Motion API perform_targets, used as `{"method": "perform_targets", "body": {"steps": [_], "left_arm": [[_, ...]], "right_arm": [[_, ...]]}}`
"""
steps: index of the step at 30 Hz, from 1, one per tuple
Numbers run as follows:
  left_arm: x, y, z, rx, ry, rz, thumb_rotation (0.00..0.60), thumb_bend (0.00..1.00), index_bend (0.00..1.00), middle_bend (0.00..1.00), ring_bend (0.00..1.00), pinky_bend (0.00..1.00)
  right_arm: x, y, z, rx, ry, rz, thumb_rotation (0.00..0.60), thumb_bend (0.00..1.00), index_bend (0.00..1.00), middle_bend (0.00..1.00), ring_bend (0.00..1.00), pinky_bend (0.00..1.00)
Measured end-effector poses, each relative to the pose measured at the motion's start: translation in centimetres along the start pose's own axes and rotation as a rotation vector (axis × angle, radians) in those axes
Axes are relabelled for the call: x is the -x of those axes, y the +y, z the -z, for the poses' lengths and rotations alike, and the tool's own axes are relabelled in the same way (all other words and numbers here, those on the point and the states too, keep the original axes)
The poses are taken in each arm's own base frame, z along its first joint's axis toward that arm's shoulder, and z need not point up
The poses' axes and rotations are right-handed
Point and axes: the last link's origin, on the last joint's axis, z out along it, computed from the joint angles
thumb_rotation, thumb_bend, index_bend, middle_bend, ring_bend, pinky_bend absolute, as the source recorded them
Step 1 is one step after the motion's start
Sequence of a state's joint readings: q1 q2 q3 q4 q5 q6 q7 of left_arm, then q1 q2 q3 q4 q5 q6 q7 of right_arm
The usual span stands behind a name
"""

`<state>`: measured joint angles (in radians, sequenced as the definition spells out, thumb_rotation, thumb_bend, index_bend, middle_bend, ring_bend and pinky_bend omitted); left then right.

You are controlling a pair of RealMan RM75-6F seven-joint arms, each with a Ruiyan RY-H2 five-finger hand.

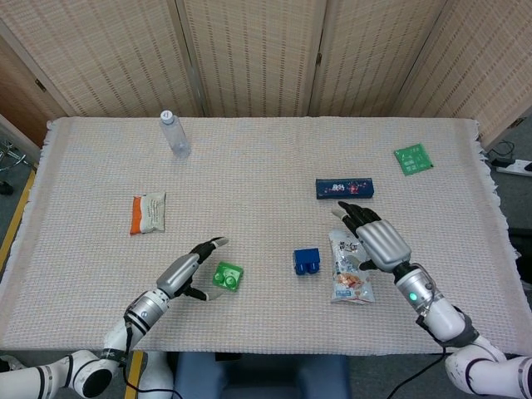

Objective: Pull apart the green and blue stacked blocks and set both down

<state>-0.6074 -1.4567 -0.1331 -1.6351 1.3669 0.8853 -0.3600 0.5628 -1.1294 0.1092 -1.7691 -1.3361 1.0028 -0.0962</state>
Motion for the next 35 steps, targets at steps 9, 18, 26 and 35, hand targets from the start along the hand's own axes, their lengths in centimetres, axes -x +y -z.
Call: {"method": "perform_targets", "body": {"steps": [9, 18, 26, 35], "left_arm": [[-4.4, 0.1, 6.3, 0.083, 0.144, -0.321, 0.600, 0.32, 0.08, 0.06, 0.00, 0.00], [-6.1, -5.6, 14.7, -0.015, 0.319, -0.687, 0.600, 0.32, 0.09, 0.06, 0.00, 0.00], [-4.9, -8.0, 20.0, -0.208, 0.348, -0.836, 0.600, 0.32, 0.10, 0.06, 0.00, 0.00], [-5.0, -7.2, 21.1, -0.191, 0.414, -0.841, 0.600, 0.32, 0.10, 0.06, 0.00, 0.00]], "right_arm": [[1.4, 1.6, 8.2, 0.042, 0.115, 0.191, 0.600, 0.36, 0.00, 0.00, 0.00, 0.00], [4.2, 1.3, 13.1, 0.138, 0.200, 0.220, 0.600, 0.36, 0.00, 0.00, 0.00, 0.00], [6.3, 1.5, 14.7, 0.164, 0.199, 0.230, 0.600, 0.36, 0.00, 0.00, 0.00, 0.00], [6.3, 1.7, 14.3, 0.181, 0.184, 0.209, 0.600, 0.36, 0.00, 0.00, 0.00, 0.00]]}}
